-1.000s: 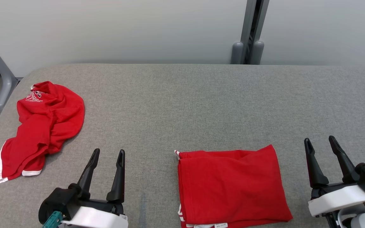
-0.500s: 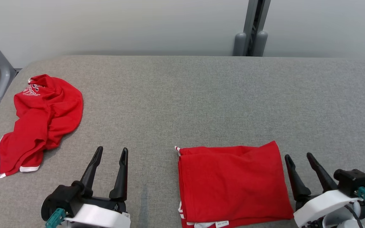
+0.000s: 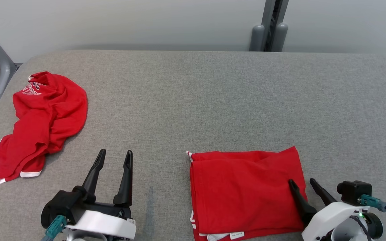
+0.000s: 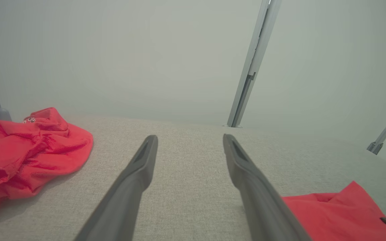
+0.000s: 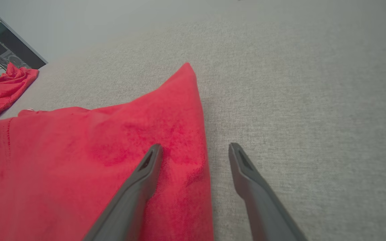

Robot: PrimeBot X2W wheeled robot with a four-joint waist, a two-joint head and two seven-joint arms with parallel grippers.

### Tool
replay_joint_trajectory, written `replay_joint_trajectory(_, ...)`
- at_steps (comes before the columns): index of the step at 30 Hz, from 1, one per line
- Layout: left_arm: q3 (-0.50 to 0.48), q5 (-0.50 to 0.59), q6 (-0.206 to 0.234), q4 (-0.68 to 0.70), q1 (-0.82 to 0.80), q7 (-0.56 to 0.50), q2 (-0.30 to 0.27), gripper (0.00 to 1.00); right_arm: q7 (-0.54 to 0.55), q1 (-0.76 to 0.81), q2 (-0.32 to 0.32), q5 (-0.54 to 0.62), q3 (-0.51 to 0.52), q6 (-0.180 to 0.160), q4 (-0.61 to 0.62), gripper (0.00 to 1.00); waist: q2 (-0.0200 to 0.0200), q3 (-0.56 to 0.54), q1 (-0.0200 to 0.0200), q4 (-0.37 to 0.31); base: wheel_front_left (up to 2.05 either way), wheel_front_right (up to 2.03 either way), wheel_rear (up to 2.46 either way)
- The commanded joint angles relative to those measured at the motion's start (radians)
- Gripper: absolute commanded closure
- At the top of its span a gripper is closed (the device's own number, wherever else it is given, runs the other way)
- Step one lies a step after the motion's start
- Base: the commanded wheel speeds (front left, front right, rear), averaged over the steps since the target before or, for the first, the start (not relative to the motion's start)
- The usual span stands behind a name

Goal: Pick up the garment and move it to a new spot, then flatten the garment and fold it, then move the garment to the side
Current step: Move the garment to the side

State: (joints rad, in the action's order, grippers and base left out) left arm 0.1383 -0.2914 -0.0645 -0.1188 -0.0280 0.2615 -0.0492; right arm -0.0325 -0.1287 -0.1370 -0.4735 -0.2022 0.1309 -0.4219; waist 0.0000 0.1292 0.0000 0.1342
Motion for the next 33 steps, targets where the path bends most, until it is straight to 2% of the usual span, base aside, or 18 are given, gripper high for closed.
replay_joint_trajectory(1, -0.006, 0.002, -0.001, -0.001, -0.016, 0.003, -0.003, 0.0, 0.004, -0.009, -0.003, -0.002, -0.002, 0.0, -0.003, 0.0, 0.0, 0.001, 0.0, 0.001, 0.0, 0.0, 0.0)
replay_joint_trajectory(12, -0.006, 0.015, -0.004, -0.002, -0.025, 0.003, -0.003, 0.0, 0.027, -0.045, 0.011, -0.001, -0.042, 0.0, -0.059, 0.0, 0.0, 0.011, 0.0, 0.01, 0.0, 0.0, 0.0)
replay_joint_trajectory(13, -0.005, 0.02, -0.004, -0.002, -0.026, 0.003, -0.003, 0.0, 0.029, -0.047, 0.011, -0.001, -0.048, 0.0, -0.064, 0.4, 0.0, 0.012, 0.0, 0.01, 0.0, 0.0, 0.0)
replay_joint_trajectory(14, -0.005, 0.022, -0.004, -0.002, -0.026, 0.003, -0.003, 0.0, 0.03, -0.049, 0.008, 0.006, -0.054, 0.0, -0.067, 0.63, 0.0, 0.012, 0.0, 0.011, 0.0, 0.0, 0.0)
replay_joint_trajectory(15, -0.005, 0.023, -0.005, -0.001, -0.026, 0.003, -0.003, 0.0, 0.025, -0.051, 0.003, 0.013, -0.06, 0.0, -0.07, 0.94, 0.0, 0.013, 0.0, 0.011, 0.0, 0.0, 0.0)
replay_joint_trajectory(16, -0.005, 0.024, -0.005, -0.001, -0.026, 0.003, -0.003, 0.0, 0.02, -0.054, 0.0, 0.017, -0.065, 0.0, -0.074, 1.0, 0.0, 0.013, 0.0, 0.011, 0.0, 0.0, 0.0)
replay_joint_trajectory(27, 0.004, 0.073, -0.009, 0.019, -0.032, 0.003, -0.003, 0.0, -0.015, -0.095, -0.042, 0.032, -0.094, 0.0, -0.067, 1.0, 0.0, 0.019, 0.0, -0.035, 0.0, 0.0, 0.0)
replay_joint_trajectory(33, 0.023, 0.097, -0.016, 0.042, -0.056, 0.003, -0.003, 0.0, 0.0, -0.153, -0.118, 0.061, -0.12, 0.0, -0.034, 1.0, 0.0, 0.062, 0.0, -0.102, 0.0, 0.0, 0.0)
